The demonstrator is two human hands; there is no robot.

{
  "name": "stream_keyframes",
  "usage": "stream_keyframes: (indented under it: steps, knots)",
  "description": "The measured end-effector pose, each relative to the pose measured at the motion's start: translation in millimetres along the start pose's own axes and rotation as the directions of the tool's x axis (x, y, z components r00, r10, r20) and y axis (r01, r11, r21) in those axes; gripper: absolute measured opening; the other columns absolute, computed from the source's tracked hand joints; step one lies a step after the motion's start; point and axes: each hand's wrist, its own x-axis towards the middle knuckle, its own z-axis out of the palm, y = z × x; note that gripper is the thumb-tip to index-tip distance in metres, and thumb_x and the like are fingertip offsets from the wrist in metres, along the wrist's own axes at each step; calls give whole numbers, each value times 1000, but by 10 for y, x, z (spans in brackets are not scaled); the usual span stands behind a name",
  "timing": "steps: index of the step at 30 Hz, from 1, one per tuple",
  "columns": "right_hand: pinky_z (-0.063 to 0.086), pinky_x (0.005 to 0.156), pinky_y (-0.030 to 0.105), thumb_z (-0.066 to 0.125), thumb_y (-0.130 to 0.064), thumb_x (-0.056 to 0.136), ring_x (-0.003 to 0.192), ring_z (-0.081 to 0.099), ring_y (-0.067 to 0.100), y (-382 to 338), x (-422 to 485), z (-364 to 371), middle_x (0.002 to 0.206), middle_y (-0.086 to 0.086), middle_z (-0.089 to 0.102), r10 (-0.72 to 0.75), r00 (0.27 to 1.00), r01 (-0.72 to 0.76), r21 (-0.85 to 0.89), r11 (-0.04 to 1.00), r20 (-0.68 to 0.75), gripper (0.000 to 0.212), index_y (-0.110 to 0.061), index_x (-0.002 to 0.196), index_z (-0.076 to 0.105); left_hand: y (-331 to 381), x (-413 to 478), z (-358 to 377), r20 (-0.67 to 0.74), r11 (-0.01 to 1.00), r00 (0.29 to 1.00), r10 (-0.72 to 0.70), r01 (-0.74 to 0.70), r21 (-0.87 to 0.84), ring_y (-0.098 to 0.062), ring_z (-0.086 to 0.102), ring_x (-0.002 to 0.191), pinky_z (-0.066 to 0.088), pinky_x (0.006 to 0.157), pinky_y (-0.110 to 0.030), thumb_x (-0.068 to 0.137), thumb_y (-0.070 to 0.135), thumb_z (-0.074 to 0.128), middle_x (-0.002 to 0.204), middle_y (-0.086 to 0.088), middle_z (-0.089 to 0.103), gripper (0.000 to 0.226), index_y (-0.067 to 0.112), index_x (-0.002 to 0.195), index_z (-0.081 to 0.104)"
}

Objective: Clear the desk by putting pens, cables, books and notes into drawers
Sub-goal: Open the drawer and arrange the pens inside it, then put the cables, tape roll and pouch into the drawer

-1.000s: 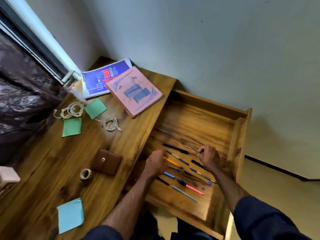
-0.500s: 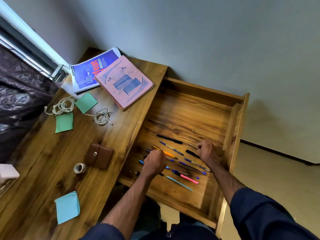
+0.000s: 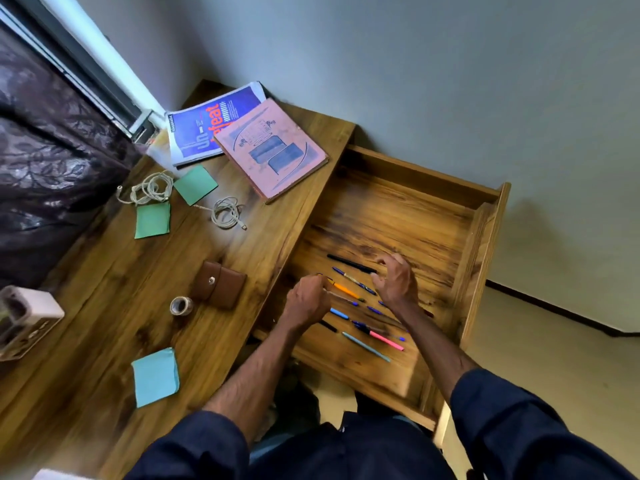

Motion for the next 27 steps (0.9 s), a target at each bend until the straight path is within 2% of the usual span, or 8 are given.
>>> stream_keyframes:
  steps: [1, 5, 10, 12, 15, 19, 22, 27]
  knots:
    - [49, 79, 29, 75, -20, 87, 107, 59, 21, -149, -40, 19, 119, 3, 61, -55, 998, 55, 32, 998, -20, 31, -19, 117, 66, -53, -52, -65, -29, 1000, 999, 18, -19, -7, -13, 59, 89, 43, 64, -21, 97, 16, 48, 100, -2, 64, 18, 16, 103, 65]
    - [52, 87, 37, 74, -19, 85, 103, 62, 23, -827, -229, 162, 110, 4, 65, -285, 956, 293, 167, 942, -69, 26, -14, 109, 67, -301, -279, -382, -184, 997, 983, 14, -27, -67, -21, 65, 101, 54, 86, -38, 91, 18, 54, 108, -1, 68, 20, 19, 106, 67]
    - [53, 88, 44, 75, -11, 81, 97, 65, 33, -1690, -557, 498, 100, 14, 68, -518, 853, 515, 235, 824, -53, 22, -4, 101, 69, -878, -763, -736, -422, 977, 897, -128, 42, -209, -22, 69, 98, 54, 86, -37, 89, 31, 53, 105, -3, 73, 27, 17, 102, 72]
    - [53, 87, 45, 72, -11, 82, 97, 64, 35, -2003, -730, 660, 100, 16, 68, -579, 815, 562, 231, 794, 6, 22, -3, 102, 70, -1189, -983, -850, -473, 967, 863, -180, 68, -245, -26, 69, 99, 53, 89, -40, 88, 20, 57, 104, -8, 74, 22, 11, 100, 73]
    - [53, 84, 45, 68, -7, 80, 97, 64, 38, -2387, -992, 874, 105, 18, 67, -617, 781, 583, 244, 775, 97, 29, -1, 108, 69, -1656, -1288, -960, -516, 945, 805, -293, 162, -284, -27, 67, 100, 51, 91, -40, 87, 5, 60, 103, -9, 73, 20, 9, 100, 74]
    - [51, 88, 46, 69, -3, 78, 103, 64, 38, -2738, -1302, 1168, 107, 20, 68, -644, 750, 606, 233, 760, 151, 21, 1, 99, 69, -2222, -1658, -1024, -502, 903, 758, -417, 281, -326, -29, 67, 104, 49, 86, -35, 90, 12, 60, 108, -8, 74, 19, 13, 104, 73]
    - [49, 90, 43, 71, -5, 81, 101, 63, 35, -2832, -1454, 1323, 107, 18, 66, -641, 735, 609, 200, 767, 221, 23, 2, 103, 67, -2487, -1801, -1063, -458, 867, 743, -488, 356, -348, -25, 69, 102, 55, 81, -35, 90, 20, 62, 106, 0, 75, 15, 22, 102, 71]
    - [50, 79, 42, 70, -6, 82, 88, 64, 31, -2940, -1494, 1439, 96, 15, 68, -642, 725, 622, 163, 766, 252, 15, -1, 96, 68, -2682, -1863, -1059, -440, 844, 726, -529, 396, -360, -19, 71, 97, 54, 75, -30, 89, 30, 68, 99, 6, 76, 11, 24, 97, 71]
